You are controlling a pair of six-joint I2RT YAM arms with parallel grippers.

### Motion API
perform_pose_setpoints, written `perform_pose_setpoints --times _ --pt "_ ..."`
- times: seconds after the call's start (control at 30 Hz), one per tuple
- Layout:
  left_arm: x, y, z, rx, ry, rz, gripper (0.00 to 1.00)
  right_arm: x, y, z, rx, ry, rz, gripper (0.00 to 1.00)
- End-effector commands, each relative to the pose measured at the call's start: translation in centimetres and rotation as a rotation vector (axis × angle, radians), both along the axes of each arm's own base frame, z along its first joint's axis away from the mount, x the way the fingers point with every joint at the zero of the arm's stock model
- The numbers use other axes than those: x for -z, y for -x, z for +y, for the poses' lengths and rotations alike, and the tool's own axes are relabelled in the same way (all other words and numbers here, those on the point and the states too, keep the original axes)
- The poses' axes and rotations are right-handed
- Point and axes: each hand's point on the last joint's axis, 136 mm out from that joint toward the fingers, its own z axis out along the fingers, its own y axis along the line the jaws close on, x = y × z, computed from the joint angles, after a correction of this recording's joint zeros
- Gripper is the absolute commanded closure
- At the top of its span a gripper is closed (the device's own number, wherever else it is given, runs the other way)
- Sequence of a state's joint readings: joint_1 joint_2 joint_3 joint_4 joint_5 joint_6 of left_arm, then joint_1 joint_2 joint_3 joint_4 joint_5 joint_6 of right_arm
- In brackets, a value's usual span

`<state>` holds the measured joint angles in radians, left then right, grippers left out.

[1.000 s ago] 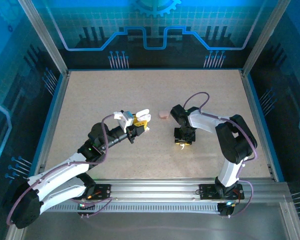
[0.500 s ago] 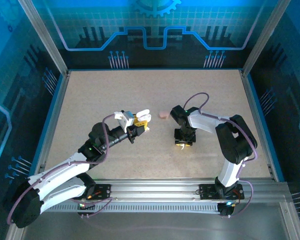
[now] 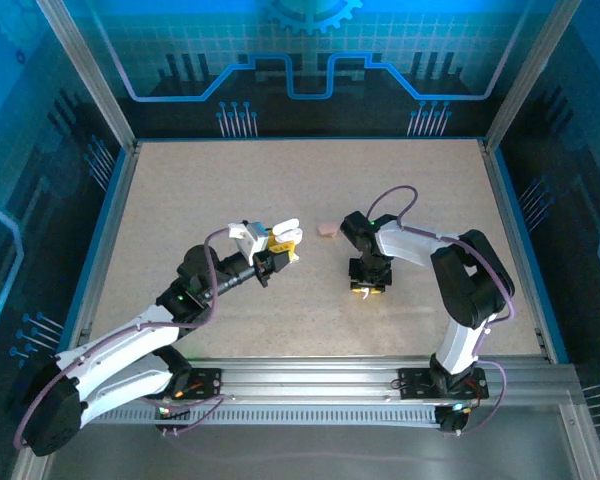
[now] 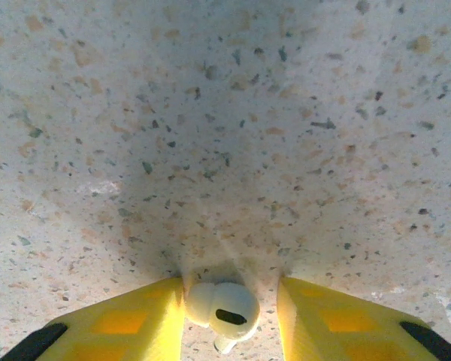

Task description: Insert the wireless bluetooth earbuds into the charging case

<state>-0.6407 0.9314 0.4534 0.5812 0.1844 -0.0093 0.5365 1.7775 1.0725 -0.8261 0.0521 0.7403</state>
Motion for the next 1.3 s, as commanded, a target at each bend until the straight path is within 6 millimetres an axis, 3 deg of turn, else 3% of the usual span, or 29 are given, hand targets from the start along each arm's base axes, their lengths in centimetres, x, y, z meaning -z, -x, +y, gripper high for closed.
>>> perform_pose_setpoints --times 0.0,0.57,0.77,0.87,0.97,1.27 --pt "-2.2 0.3 -0.4 0.03 0.047 -0.042 0.74 -0.6 -0.5 -0.1 -0.003 -0.001 -0.037 0.63" --pt "-2.1 0.2 -0.5 0.03 0.048 -0.038 0.74 0.4 -0.6 0.0 -0.024 -0.009 -0.031 0.71" --pt "-2.0 0.2 -0.6 0.033 0.049 -0.03 0.73 -1.5 -1.6 0.2 -0.075 -0.031 -0.116 0.73" --pt "-1.9 0.1 -0.7 0.039 0.052 -0.026 0.73 -3.7 -2.4 0.1 -0.102 -0.044 -0.197 0.74" --pt "-1.9 0.0 -1.1 0.055 0.056 -0.015 0.73 -7.5 -3.5 0.3 -0.137 -0.066 -0.315 0.74" --pt "-2.3 -0.1 -3.3 0.123 0.07 -0.003 0.73 -23.9 -5.3 2.9 -0.345 -0.154 -0.807 0.73"
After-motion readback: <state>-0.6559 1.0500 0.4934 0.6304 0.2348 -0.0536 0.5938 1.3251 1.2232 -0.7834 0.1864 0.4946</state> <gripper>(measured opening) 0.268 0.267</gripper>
